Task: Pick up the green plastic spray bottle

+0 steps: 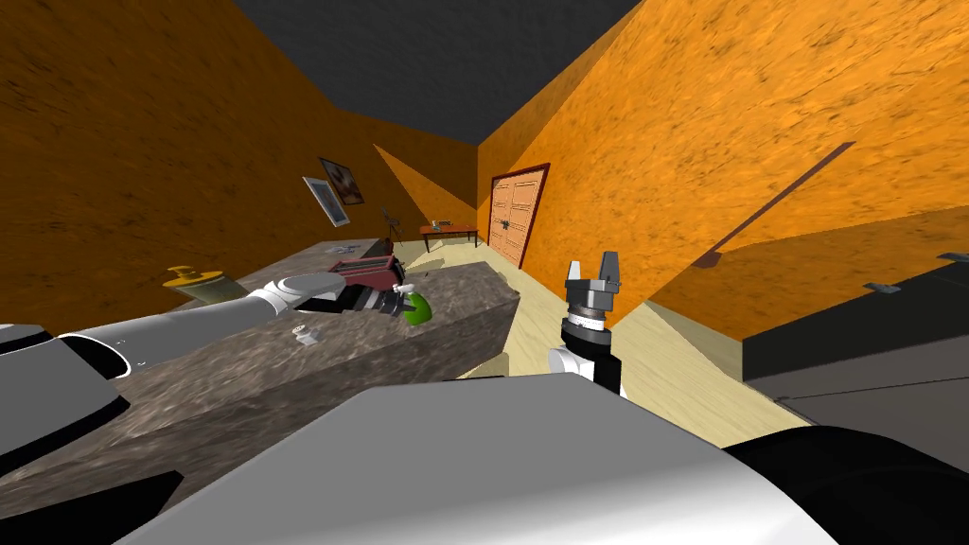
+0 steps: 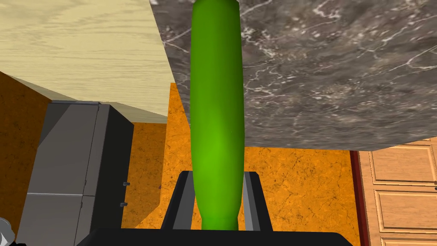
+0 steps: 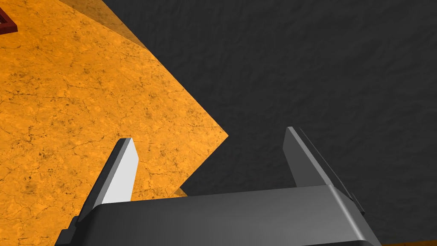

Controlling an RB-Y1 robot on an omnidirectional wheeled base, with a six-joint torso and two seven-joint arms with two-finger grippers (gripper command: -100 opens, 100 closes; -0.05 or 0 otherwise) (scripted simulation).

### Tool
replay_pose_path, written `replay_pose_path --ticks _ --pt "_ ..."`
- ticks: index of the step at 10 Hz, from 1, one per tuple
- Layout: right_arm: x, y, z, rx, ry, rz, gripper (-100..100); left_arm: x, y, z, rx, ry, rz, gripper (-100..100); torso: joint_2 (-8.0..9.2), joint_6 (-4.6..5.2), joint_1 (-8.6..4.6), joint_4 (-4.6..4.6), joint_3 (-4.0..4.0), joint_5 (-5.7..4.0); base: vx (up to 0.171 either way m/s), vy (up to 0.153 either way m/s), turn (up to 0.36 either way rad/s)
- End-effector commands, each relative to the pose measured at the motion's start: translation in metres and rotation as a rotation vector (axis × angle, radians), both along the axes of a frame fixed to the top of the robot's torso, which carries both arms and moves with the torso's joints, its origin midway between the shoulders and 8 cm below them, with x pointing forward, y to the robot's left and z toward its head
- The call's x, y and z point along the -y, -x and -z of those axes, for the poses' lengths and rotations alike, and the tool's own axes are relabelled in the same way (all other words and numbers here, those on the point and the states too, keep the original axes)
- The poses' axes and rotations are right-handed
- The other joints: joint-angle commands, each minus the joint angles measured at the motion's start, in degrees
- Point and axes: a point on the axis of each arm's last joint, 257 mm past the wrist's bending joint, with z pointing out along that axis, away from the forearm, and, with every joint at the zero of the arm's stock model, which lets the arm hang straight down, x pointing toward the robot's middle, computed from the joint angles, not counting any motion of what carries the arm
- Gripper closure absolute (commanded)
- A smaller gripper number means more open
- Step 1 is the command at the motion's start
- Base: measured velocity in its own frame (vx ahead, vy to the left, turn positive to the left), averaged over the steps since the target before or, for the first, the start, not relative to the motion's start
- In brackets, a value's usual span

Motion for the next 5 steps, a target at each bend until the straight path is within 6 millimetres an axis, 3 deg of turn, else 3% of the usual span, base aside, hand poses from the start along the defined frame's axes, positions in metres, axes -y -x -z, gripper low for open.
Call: replay_pose_path --ticks 1,2,4,5 --pt "0.0 0.0 0.0 0.0 0.0 0.0 0 -0.016 0.015 -0.002 -0.007 -0.003 0.009 100 0.0 0.0 0.0 0.0 0.0 0.0 0.064 -0.117 0.08" --pt "0.0 0.0 0.0 0.0 0.0 0.0 0 -0.018 0.013 -0.009 0.011 0.008 0.006 100 -0.02 -0.11 -0.13 -0.01 -0.01 -0.03 0.068 -0.133 0.124" --pt "0.0 0.0 0.0 0.0 0.0 0.0 0 -0.015 0.012 -0.009 0.016 0.013 0.011 100 0.03 -0.01 -0.01 0.02 0.03 -0.02 0.013 -0.038 0.007" --pt "0.0 0.0 0.0 0.0 0.0 0.0 0 -0.014 0.012 -0.01 0.021 0.014 0.014 0 0.1 -0.04 0.16 0.03 0.06 0.03 0.002 -0.006 0.0"
